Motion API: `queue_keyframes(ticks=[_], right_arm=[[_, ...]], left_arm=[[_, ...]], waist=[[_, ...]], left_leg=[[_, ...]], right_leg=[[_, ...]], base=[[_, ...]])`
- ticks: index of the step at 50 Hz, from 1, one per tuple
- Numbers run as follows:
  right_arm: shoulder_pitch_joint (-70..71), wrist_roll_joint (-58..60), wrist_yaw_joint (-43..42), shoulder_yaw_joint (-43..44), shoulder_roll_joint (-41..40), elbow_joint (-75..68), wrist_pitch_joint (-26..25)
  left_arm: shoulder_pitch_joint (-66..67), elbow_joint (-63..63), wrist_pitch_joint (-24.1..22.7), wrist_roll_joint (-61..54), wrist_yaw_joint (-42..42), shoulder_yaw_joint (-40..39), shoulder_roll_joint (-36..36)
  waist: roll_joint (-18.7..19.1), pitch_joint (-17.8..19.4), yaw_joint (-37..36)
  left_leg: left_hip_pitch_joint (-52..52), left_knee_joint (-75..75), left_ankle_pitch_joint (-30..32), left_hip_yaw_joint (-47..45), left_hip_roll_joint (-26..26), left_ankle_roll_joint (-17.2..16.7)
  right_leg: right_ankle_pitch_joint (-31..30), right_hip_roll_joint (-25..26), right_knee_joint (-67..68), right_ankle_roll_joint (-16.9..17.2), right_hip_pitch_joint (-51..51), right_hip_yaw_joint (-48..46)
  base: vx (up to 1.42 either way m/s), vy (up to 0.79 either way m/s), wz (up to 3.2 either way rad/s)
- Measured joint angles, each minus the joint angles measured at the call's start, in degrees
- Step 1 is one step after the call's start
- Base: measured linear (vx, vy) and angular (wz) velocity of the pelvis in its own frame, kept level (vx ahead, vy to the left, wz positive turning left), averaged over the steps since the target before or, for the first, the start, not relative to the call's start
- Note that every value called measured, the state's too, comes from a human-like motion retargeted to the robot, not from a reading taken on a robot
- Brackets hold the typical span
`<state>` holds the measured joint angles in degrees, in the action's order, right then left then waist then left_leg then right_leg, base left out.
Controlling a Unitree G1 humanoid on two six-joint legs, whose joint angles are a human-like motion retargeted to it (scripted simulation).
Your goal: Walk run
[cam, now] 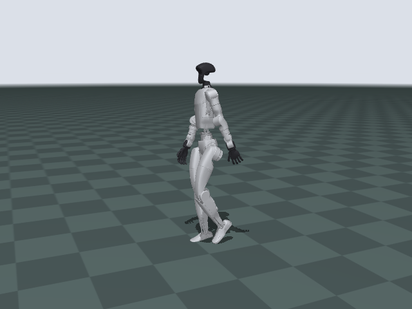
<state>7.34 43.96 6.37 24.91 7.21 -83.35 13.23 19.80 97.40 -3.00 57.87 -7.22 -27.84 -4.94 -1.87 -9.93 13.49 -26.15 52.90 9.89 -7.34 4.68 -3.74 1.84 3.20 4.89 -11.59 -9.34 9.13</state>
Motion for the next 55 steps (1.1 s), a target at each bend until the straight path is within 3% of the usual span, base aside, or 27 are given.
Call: queue_keyframes(ticks=[3, 8, 12, 13, 15, 18, 20, 22, 23, 25, 30, 35, 38, 40, 42, 43, 45, 47, 48, 50, 52, 53, 55], right_arm=[[4.5, -3.7, 1.4, -3.1, 1.3, 5.5, 4.5], [10.0, -6.0, 4.6, -3.1, 4.6, 12.2, 8.5], [10.6, -6.8, 4.9, -2.9, 5.3, 13.3, 10.4], [10.0, -6.8, 4.4, -2.9, 5.2, 12.7, 10.6], [7.9, -6.6, 3.2, -3.3, 4.3, 10.7, 10.1], [3.3, -3.9, 1.2, -4.0, 1.5, 4.3, 7.2], [0.6, -2.7, 0.8, -5.5, 0.5, -1.6, 3.8], [-2.1, -0.5, 1.7, -5.6, 0.2, -7.0, -0.7], [-4.0, 0.8, 1.9, -5.5, -0.4, -8.9, -2.7], [-8.6, 3.5, 0.1, -4.7, -1.0, -11.9, -5.3], [-22.2, 9.3, -6.0, -0.7, -2.8, -14.1, -8.3], [-32.9, 9.7, -7.9, 1.6, -3.8, -14.1, -13.8], [-36.1, 7.2, -8.0, 3.3, -4.4, -14.1, -17.5], [-37.2, 4.5, -7.5, 4.4, -4.7, -14.1, -18.9], [-36.6, 1.3, -6.3, 5.2, -4.6, -14.1, -19.8], [-36.0, 0.2, -6.1, 6.0, -4.6, -14.1, -19.7], [-34.5, -1.2, -6.0, 7.7, -4.5, -14.1, -18.0], [-31.5, -2.4, -5.4, 7.7, -3.9, -14.1, -15.2], [-29.2, -3.5, -4.7, 6.9, -3.3, -14.1, -14.2], [-22.6, -4.6, -3.4, 5.3, -2.1, -14.1, -13.5], [-14.6, -3.3, -2.4, 5.0, -1.0, -13.4, -12.4], [-11.2, -2.0, -1.4, 5.1, -0.8, -11.6, -11.6], [-5.8, 0.8, 0.1, 4.6, -0.8, -6.2, -8.2]], left_arm=[[5.5, 0.0, -0.8, 1.4, -1.9, -0.1, 0.3], [10.6, 0.0, 3.3, 3.6, -2.1, -1.7, 0.4], [10.1, 0.0, 5.7, 0.0, -4.7, -2.8, 0.1], [9.3, 0.0, 5.8, -1.3, -5.4, -3.2, 0.1], [7.3, 0.0, 5.0, -4.2, -5.5, -4.0, 0.0], [2.8, 0.0, 2.2, -9.5, -2.7, -4.4, -0.3], [-1.6, 0.0, 0.2, -13.1, -0.6, -2.5, -1.4], [-7.9, -0.9, -0.4, -15.0, 1.1, -0.4, -3.1], [-10.9, -2.2, -0.4, -15.4, 2.0, 0.2, -3.9], [-16.5, -5.5, -0.7, -14.7, 3.8, 0.3, -4.4], [-29.0, -14.3, -7.1, -19.7, 7.4, 4.5, -5.6], [-38.6, -22.2, -12.0, -23.7, 1.5, 6.6, -9.8], [-41.5, -25.5, -13.2, -22.1, -2.7, 5.1, -12.0], [-41.5, -26.8, -13.3, -21.5, -2.3, 4.6, -12.3], [-39.8, -26.7, -13.2, -21.9, 0.4, 4.0, -11.7], [-38.4, -26.2, -13.3, -22.5, 2.0, 3.9, -11.0], [-34.7, -23.7, -13.8, -23.0, 4.1, 3.3, -9.2], [-30.1, -19.0, -13.8, -21.4, 3.8, 2.7, -7.5], [-28.0, -16.0, -13.2, -20.4, 3.2, 2.9, -7.0], [-24.6, -9.1, -10.7, -18.2, 0.8, 4.1, -7.4], [-20.6, -4.5, -6.7, -13.9, -1.9, 5.4, -6.9], [-18.3, -3.0, -4.4, -11.1, -2.3, 5.8, -6.2], [-12.7, -1.1, -0.9, -5.2, -0.9, 5.6, -3.6]], waist=[[-2.1, 1.0, -5.0], [-2.1, 2.0, -11.8], [-2.5, 1.3, -11.7], [-2.9, 0.6, -12.0], [-3.8, -0.9, -13.3], [-4.6, -3.0, -14.3], [-6.3, -2.0, -10.7], [-5.7, -1.5, -9.2], [-2.3, -1.9, -9.9], [0.9, -1.9, -10.6], [5.3, 0.2, -3.2], [4.3, 2.0, 2.9], [4.6, 2.6, 2.8], [5.1, 2.4, 2.5], [5.2, 1.3, 2.9], [5.2, 0.5, 3.4], [5.6, -0.6, 6.0], [6.3, -0.7, 5.9], [7.0, -0.1, 6.0], [9.9, 2.8, 6.6], [6.0, 0.7, 7.4], [5.2, 0.5, 6.7], [3.9, 0.6, 4.8]], left_leg=[[-5.9, -13.0, -4.5, -3.5, -2.8, 5.5], [-9.6, -43.0, -9.6, -5.9, -3.4, 12.2], [-10.1, -52.9, -16.1, -8.5, -0.9, 7.7], [-10.5, -50.6, -14.5, -7.5, -0.5, 10.6], [-9.7, -45.8, -13.2, -13.6, -2.4, 12.8], [-10.2, -40.1, -9.1, -2.3, -0.7, 13.9], [-8.7, -35.0, -13.6, 5.2, 5.8, 15.4], [-4.5, -33.7, -17.1, 2.5, 5.0, 15.5], [-1.8, -35.7, -16.9, -0.1, -1.0, 14.9], [3.2, -38.3, -18.3, -0.4, -3.8, 14.4], [14.3, -44.5, -19.7, 4.2, -2.7, 13.2], [24.7, -46.8, -24.0, 6.7, 1.0, 11.5], [29.9, -47.1, -25.0, 5.0, -0.2, 8.3], [32.4, -45.8, -23.0, 4.6, -1.1, 5.5], [33.5, -43.6, -16.8, 4.4, -1.6, 1.8], [33.8, -42.0, -11.9, 4.4, -2.1, -0.1], [33.5, -35.8, 1.4, 4.9, -3.8, -3.0], [30.4, -25.4, 14.7, 4.9, -5.6, -6.2], [27.5, -17.6, 18.8, 5.4, -6.7, -7.3], [20.9, 0.4, 20.1, 6.4, -12.4, -6.9], [16.1, 0.2, 16.0, 2.4, -7.6, -0.2], [13.6, 1.5, 12.2, -0.1, -7.6, 2.2], [8.0, 1.5, 6.0, -1.3, -4.7, 3.8]], right_leg=[[1.6, 1.6, -1.2, -1.3, 4.6, 2.0], [5.1, 5.3, -1.5, -3.3, 12.1, 3.9], [2.3, 5.6, 0.0, -0.8, 17.0, 0.8], [-0.2, 5.3, 1.0, 0.7, 17.4, 0.7], [-9.4, 4.0, 3.5, 5.1, 18.2, -0.9], [-29.2, 1.9, 12.3, 15.8, 17.1, -4.2], [-31.8, 1.9, 32.3, 23.1, 11.4, -3.8], [-31.8, 4.8, 43.8, 25.6, 6.1, -2.7], [-31.8, 8.7, 40.8, 23.6, 4.1, -2.9], [-27.1, 9.6, 40.6, 19.1, -1.1, -4.7], [-10.8, 4.8, 31.2, 18.9, -12.1, -4.9], [-7.9, -7.2, 6.7, 18.3, -17.7, -5.4], [-3.6, -7.8, -6.9, 17.3, -20.0, -3.2], [-0.6, -9.4, -9.5, 21.0, -20.8, -10.7], [-2.4, -8.2, -3.7, 17.0, -21.2, -8.2], [-2.8, -9.3, -0.7, 17.2, -21.2, -13.4], [-7.9, -9.2, 2.3, 17.6, -19.4, -11.6], [-6.2, -5.9, 5.4, 13.3, -17.0, -3.9], [-4.7, -4.4, 6.5, 11.1, -15.4, -4.3], [-1.8, 1.1, 7.4, 8.0, -10.8, -6.9], [-1.4, -4.2, 5.0, 7.5, -7.7, -8.5], [-0.8, -3.2, 4.3, 6.8, -6.1, -6.1], [-0.7, -1.2, 2.2, 5.5, -2.5, -0.5]], base=[[1.01, -0.29, -1.28], [1.03, -0.18, -0.78], [1.25, -0.11, -0.01], [1.39, -0.1, -0.24], [1.31, -0.1, -0.68], [1.56, -0.09, -0.59], [1.15, -0.13, 0.84], [1.09, -0.18, 0.42], [1.1, -0.13, -0.36], [1.09, -0.09, -0.21], [1.1, -0.13, 1.31], [1.06, -0.29, 0.8], [1.13, -0.5, -0.1], [1.08, -0.51, -0.22], [1.28, -0.63, 0.16], [1.42, -0.7, 0.55], [1.29, -0.65, 0.75], [1.33, -0.69, -0.03], [1.14, -0.59, -0.33], [1.07, -0.57, -0.32], [0.85, -0.45, -0.25], [0.96, -0.37, -0.81], [1.13, -0.33, -1.4]])
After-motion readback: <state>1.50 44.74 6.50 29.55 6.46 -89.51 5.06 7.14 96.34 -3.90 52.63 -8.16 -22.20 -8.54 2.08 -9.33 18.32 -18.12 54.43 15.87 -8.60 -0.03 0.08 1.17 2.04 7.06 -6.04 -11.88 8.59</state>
